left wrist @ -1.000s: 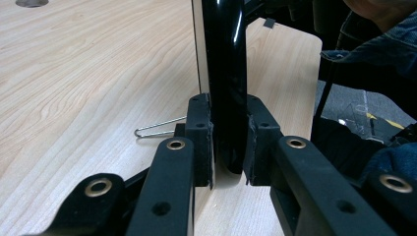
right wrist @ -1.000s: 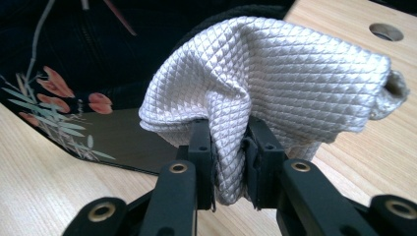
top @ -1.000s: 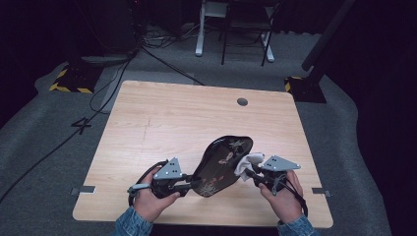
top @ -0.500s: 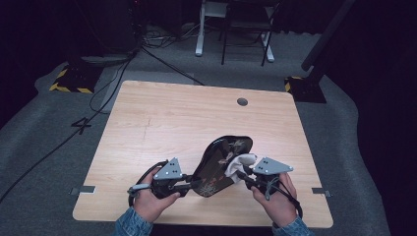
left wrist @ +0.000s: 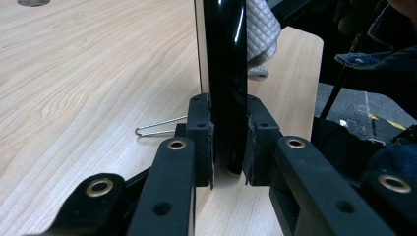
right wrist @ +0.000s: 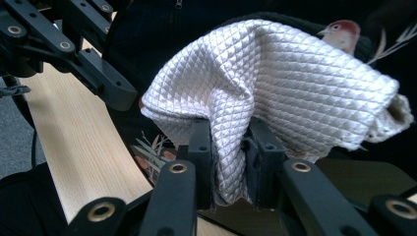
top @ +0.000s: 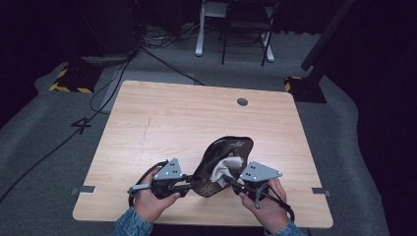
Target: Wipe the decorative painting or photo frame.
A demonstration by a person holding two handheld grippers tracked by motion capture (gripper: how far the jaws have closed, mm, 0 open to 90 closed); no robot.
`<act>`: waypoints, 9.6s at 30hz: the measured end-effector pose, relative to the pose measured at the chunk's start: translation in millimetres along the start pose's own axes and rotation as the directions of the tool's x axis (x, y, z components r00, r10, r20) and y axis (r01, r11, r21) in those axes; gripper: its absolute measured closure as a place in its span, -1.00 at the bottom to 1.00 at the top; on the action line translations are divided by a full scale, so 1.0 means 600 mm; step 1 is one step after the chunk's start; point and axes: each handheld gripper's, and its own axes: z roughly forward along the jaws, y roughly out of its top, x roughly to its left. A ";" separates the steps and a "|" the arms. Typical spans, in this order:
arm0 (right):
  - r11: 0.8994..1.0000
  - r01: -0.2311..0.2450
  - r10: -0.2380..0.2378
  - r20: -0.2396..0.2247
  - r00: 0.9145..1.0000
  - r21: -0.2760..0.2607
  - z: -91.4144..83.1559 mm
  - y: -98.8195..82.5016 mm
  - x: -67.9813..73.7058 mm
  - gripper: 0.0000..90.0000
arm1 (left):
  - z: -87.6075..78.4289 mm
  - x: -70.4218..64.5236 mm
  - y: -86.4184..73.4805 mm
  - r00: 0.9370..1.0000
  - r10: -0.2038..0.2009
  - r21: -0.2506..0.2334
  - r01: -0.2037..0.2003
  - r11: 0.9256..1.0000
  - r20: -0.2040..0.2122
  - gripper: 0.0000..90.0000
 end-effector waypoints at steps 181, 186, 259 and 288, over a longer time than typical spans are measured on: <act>0.973 -0.085 0.068 0.086 0.994 0.216 0.042 -0.116 -0.053 0.67 | -0.004 0.010 -0.002 0.996 -0.053 -0.022 0.055 0.998 0.077 0.69; 0.965 -0.115 0.091 0.109 0.990 0.234 0.044 -0.131 -0.069 0.67 | -0.004 0.010 -0.002 0.996 -0.052 -0.022 0.053 0.998 0.078 0.69; 0.961 -0.101 0.079 0.098 0.992 0.256 0.057 -0.138 -0.059 0.67 | -0.002 0.009 -0.001 0.995 -0.057 -0.012 0.059 0.998 0.087 0.68; 0.991 -0.119 0.109 0.156 0.982 0.056 -0.053 -0.070 -0.081 0.68 | -0.008 0.011 -0.003 0.997 -0.061 -0.034 0.063 0.997 0.042 0.55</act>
